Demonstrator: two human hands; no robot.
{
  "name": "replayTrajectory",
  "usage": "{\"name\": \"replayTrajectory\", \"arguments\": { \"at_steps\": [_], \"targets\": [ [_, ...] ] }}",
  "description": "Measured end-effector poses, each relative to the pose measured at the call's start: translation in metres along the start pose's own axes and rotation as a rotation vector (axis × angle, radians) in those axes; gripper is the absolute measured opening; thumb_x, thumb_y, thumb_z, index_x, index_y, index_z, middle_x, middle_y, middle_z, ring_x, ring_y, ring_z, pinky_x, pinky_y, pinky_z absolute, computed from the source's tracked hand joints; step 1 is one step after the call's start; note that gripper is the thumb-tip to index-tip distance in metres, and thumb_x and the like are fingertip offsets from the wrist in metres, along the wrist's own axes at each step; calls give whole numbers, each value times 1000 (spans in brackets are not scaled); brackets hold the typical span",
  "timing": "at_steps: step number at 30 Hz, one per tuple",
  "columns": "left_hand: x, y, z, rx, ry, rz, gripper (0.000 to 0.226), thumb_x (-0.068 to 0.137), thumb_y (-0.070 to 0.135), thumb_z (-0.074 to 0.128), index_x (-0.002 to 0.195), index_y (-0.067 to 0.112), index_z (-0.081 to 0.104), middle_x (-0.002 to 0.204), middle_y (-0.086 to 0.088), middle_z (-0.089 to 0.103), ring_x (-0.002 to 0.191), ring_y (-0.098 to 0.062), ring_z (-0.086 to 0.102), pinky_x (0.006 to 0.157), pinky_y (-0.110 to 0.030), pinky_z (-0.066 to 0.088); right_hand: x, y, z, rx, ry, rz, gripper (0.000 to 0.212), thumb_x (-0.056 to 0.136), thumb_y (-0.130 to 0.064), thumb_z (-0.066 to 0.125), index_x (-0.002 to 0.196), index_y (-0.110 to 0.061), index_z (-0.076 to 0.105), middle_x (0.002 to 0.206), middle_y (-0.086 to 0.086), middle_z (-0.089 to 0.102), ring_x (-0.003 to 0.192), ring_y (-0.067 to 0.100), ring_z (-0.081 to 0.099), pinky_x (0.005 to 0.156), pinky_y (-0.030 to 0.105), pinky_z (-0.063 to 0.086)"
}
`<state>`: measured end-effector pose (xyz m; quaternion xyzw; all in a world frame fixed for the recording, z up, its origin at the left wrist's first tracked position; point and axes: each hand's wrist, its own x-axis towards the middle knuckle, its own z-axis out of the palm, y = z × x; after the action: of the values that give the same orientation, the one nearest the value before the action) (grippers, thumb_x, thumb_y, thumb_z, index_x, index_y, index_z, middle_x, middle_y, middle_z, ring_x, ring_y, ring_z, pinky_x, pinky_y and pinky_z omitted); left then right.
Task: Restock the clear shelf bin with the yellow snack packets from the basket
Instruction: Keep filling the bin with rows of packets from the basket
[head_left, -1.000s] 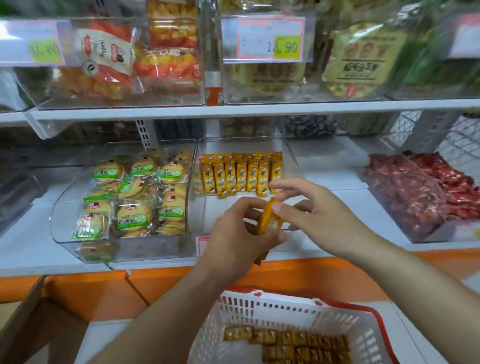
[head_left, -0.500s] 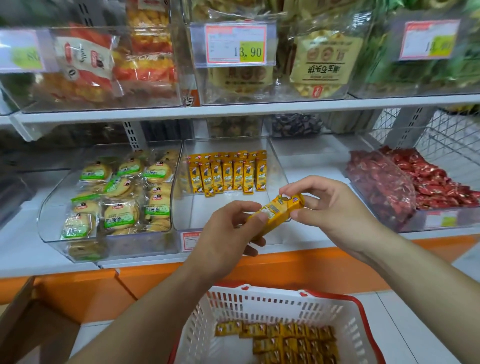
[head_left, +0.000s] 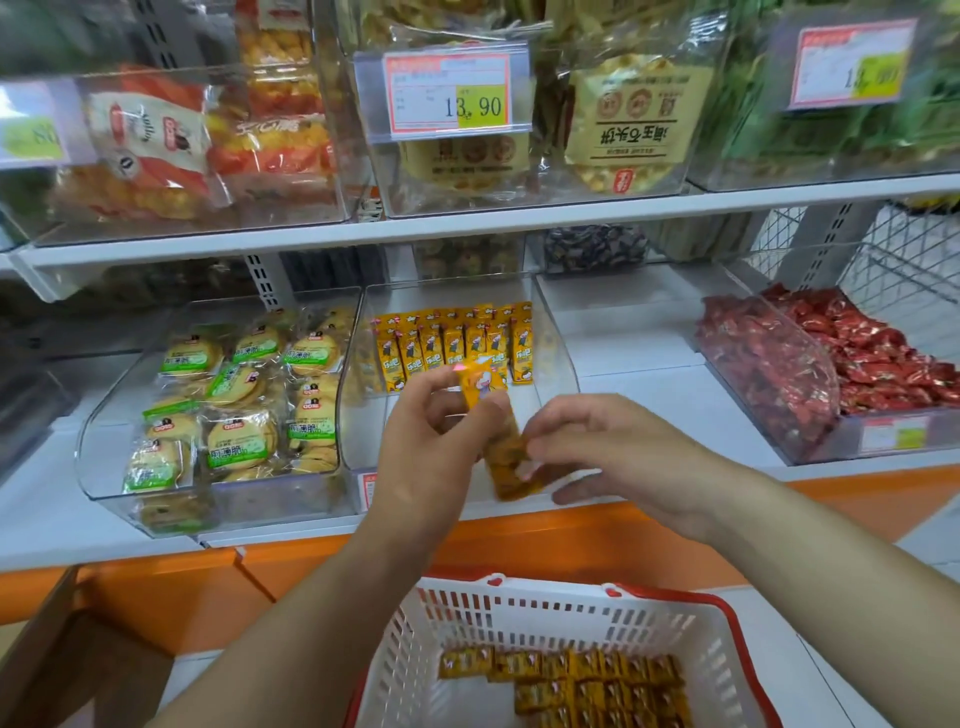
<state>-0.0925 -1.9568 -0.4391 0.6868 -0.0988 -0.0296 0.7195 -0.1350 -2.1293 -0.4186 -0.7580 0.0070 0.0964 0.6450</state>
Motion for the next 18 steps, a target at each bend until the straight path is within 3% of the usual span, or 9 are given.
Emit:
{"name": "replayTrajectory", "arguments": {
  "at_steps": [5, 9, 12, 16, 18],
  "targets": [
    [1, 4, -1, 33, 2, 21, 39, 79, 39, 75, 113, 27, 61, 96, -6, 76, 86, -14, 76, 65, -19, 58, 8, -3, 12, 71, 209, -132, 18, 91, -20, 68, 106, -23, 60, 102, 1, 72, 86, 16, 73, 78, 39, 62],
    [-1, 8, 1, 66, 0, 8, 49, 73, 49, 71, 115, 25, 64, 98, -3, 78, 89, -16, 76, 71, -28, 61, 12, -4, 3, -11, 71, -247, 53, 89, -16, 71, 129, -44, 51, 110, -8, 69, 93, 14, 72, 77, 33, 62],
    [0, 11, 12, 53, -22, -42, 49, 74, 50, 69, 114, 23, 66, 98, -6, 77, 89, -24, 76, 72, -36, 60, 15, -1, -5, -73, 71, -274, 54, 83, -16, 79, 124, -41, 53, 101, -12, 70, 85, 17, 74, 75, 34, 62],
    [31, 11, 24, 154, -136, -53, 26, 96, 45, 60, 101, 22, 72, 87, 4, 75, 73, -9, 72, 60, -24, 54, 24, 2, -22, -32, 190, -241, 49, 76, -13, 84, 111, -31, 54, 99, -5, 70, 77, 18, 73, 66, 30, 61],
    [62, 2, 25, 368, -94, 41, 17, 100, 37, 59, 97, 23, 69, 82, 7, 70, 68, -5, 66, 59, -23, 51, 29, 7, -34, 14, 316, -200, 49, 74, -10, 84, 106, -28, 52, 104, 4, 69, 77, 20, 72, 67, 35, 61]
  ]
}}
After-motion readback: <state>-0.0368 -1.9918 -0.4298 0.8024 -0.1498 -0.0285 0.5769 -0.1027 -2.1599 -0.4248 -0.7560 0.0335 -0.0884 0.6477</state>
